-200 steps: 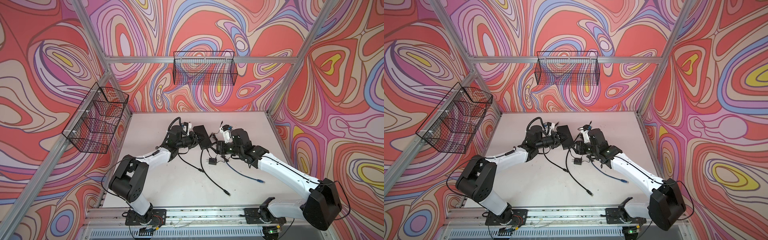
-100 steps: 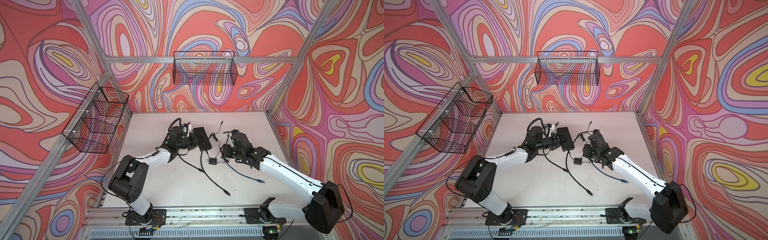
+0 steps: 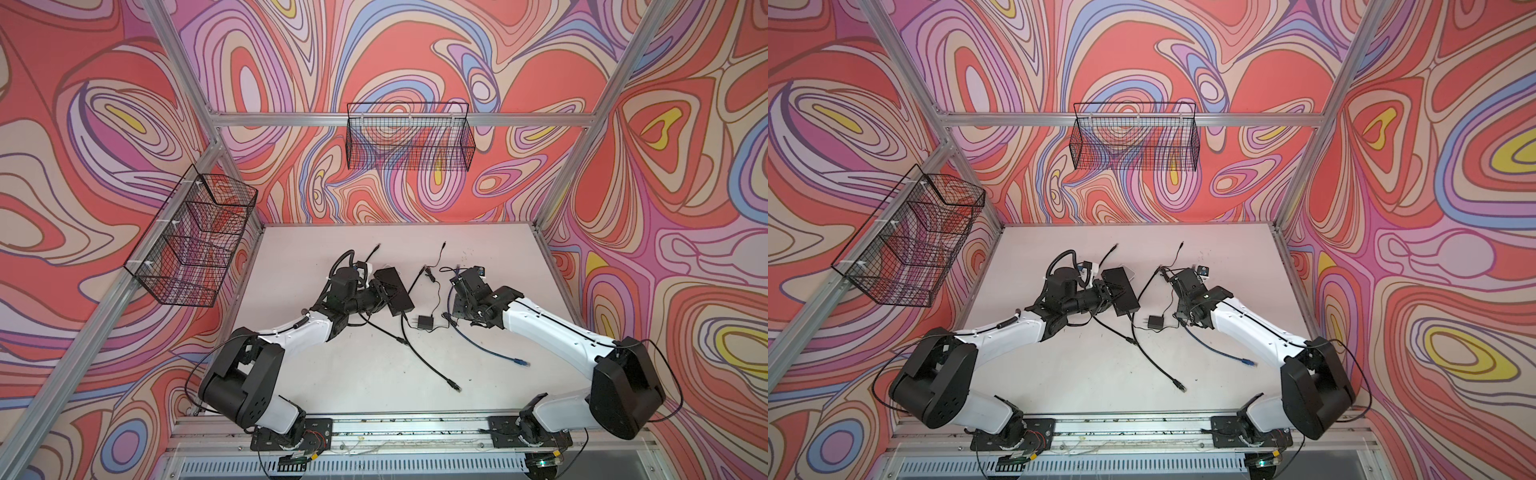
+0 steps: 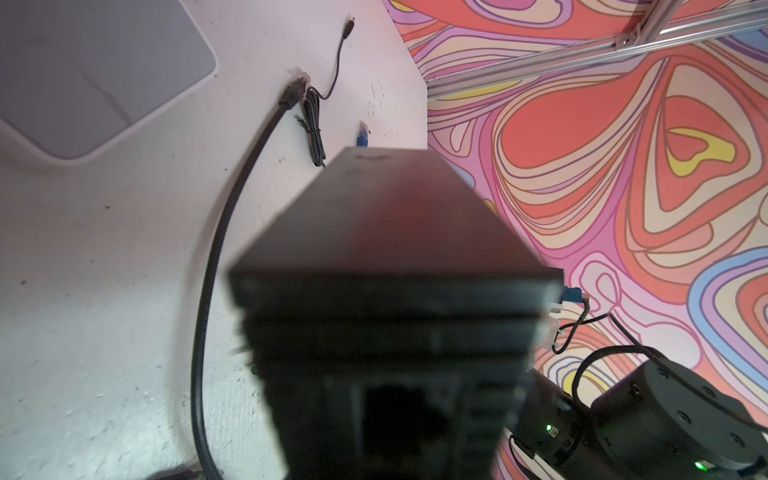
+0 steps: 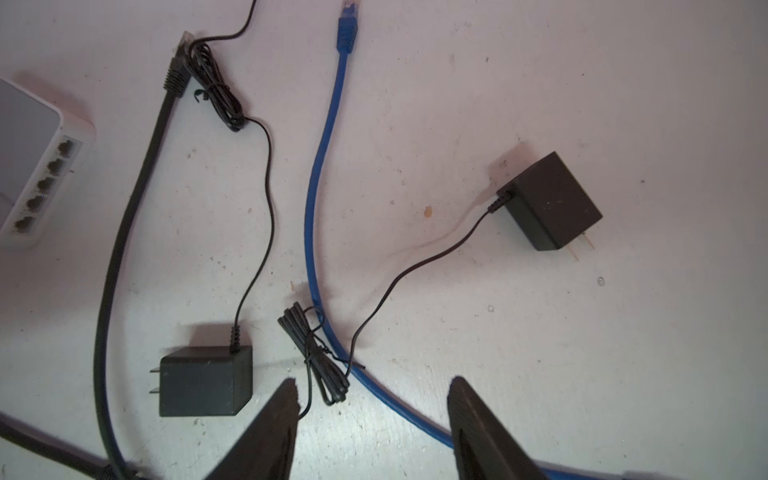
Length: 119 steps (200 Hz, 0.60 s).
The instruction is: Insert the plug into the switch port
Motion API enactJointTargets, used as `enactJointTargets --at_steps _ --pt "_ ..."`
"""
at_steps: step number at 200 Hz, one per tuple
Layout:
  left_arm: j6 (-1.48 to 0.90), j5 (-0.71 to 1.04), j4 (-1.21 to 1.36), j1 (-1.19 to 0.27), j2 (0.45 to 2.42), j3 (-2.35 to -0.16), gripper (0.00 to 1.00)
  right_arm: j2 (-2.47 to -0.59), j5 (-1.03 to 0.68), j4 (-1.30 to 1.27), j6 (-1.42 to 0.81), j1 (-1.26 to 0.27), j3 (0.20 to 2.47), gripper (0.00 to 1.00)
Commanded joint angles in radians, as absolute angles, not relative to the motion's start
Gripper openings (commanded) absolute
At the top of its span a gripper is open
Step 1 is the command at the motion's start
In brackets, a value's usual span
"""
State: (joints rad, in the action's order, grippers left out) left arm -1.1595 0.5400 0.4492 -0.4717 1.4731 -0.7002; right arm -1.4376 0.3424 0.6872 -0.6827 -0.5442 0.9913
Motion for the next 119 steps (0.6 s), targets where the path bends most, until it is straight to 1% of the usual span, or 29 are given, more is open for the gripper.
enactJointTargets --at_steps 1,18,41,65,94,119 --pt "-1.189 0.454 0.488 -0.472 1.431 -0.655 0.01 -1.463 0.336 0.659 -0.675 -0.541 1.017 0.59" --pt "-1.21 0.429 0.51 -0.472 1.428 -0.626 0.01 -1.486 0.303 0.628 -0.651 -0.54 1.021 0.58" --pt "-1.239 0.389 0.515 -0.472 1.423 -0.59 0.02 -1.523 0.172 0.582 -0.553 -0.546 1.047 0.54" --pt "-1.264 0.377 0.493 -0.471 1.449 -0.581 0.05 -1.531 0.106 0.548 -0.486 -0.567 1.062 0.54" --pt "-1.319 0.386 0.581 -0.472 1.509 -0.554 0.12 -1.531 0.005 0.515 -0.422 -0.577 1.071 0.55" --pt "-1.343 0.376 0.602 -0.472 1.541 -0.535 0.17 -1.532 -0.067 0.478 -0.382 -0.601 1.069 0.55"
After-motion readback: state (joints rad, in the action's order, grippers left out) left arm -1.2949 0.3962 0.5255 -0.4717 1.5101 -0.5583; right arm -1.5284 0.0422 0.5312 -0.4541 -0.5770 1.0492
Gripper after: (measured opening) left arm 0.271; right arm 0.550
